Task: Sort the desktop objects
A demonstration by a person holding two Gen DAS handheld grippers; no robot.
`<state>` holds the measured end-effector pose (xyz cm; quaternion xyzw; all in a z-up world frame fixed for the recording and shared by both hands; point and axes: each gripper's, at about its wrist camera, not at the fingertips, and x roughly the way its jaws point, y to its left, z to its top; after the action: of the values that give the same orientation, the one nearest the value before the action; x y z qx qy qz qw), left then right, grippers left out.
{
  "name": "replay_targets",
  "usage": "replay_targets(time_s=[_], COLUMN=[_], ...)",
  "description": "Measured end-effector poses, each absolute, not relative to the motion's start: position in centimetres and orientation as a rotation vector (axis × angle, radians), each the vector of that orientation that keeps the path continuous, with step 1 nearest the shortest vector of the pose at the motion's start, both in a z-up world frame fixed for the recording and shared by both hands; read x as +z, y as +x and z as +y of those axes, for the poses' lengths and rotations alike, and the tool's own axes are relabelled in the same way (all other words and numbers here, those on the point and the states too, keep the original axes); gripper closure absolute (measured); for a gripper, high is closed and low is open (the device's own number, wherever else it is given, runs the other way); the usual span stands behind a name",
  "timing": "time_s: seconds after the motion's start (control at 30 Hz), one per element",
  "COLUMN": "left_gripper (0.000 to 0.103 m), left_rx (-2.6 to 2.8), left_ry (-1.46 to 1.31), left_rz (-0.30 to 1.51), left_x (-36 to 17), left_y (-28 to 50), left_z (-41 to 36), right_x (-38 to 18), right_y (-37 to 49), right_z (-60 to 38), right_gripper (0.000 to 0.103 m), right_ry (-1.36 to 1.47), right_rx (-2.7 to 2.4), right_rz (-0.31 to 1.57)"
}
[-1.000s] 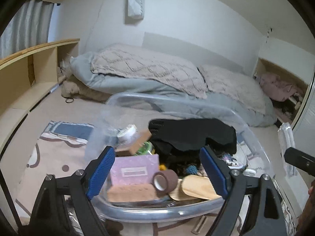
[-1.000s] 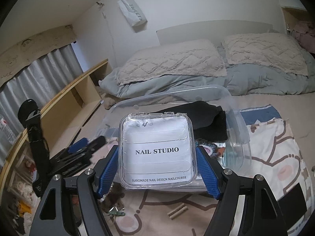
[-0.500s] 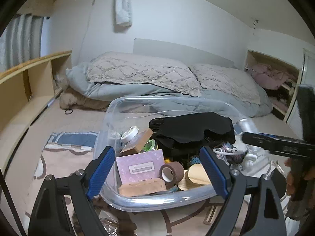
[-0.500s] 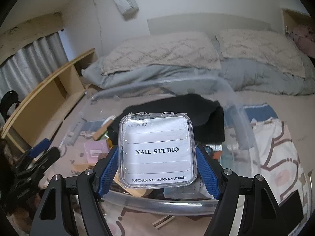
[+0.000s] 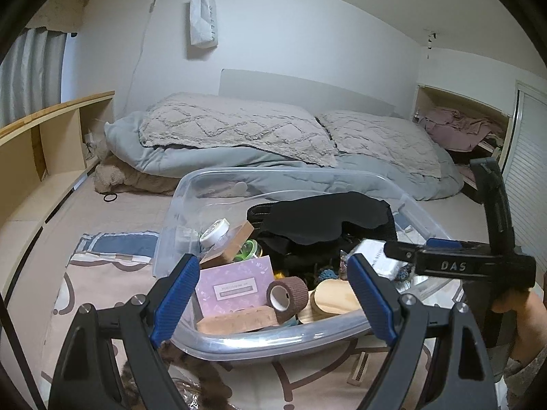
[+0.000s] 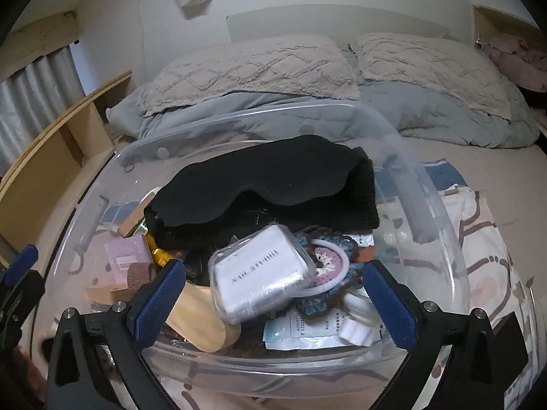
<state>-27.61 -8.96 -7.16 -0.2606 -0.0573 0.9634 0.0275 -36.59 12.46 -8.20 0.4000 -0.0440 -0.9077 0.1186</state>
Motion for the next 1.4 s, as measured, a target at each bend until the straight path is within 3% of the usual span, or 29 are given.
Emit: replay_targets(time_s=[0.33,0.53,0.73,0.87,1.03,1.4], left_gripper=[0.015,0.015,0.015,0.015,0.015,0.015], left_rx=[2.97,2.957,2.956,2.959,2.952,2.95], left_ry=[-0.818,-0.814,-0.796,-0.797,-0.805,-0.811], left_rz=[-0.148,-0.138,-0.15,-0.156,-0.208,-0.302], left_x=[-7.4,-7.4,-7.1,-7.1,-7.4,-7.5], left_y=[-27.4,-27.5,-27.5,-27.6,-28.1,-28.7], left_z=[-8.5,-8.5,-8.6,-8.8,-9.4,-10.6], right_x=[-7.4,-6.9,-8.0,-8.6,-9.6,-8.7], right_y=[-36.7,-36.7,-37.8,-39.7,-41.6,-41.6], right_z=[13.0,11.9,11.5,12.0,10.6,8.2], right_gripper=[0.0,0.0,0.0,0.0,0.0,0.0], right_ry=[1.193,1.26,1.385,1.475,1.508,1.45], right_rx=[-2.675,-2.742,-2.663,-2.64,-2.673,-2.583], right_rz=[-0.125,0.328,0.649,0.586,0.702,0.448])
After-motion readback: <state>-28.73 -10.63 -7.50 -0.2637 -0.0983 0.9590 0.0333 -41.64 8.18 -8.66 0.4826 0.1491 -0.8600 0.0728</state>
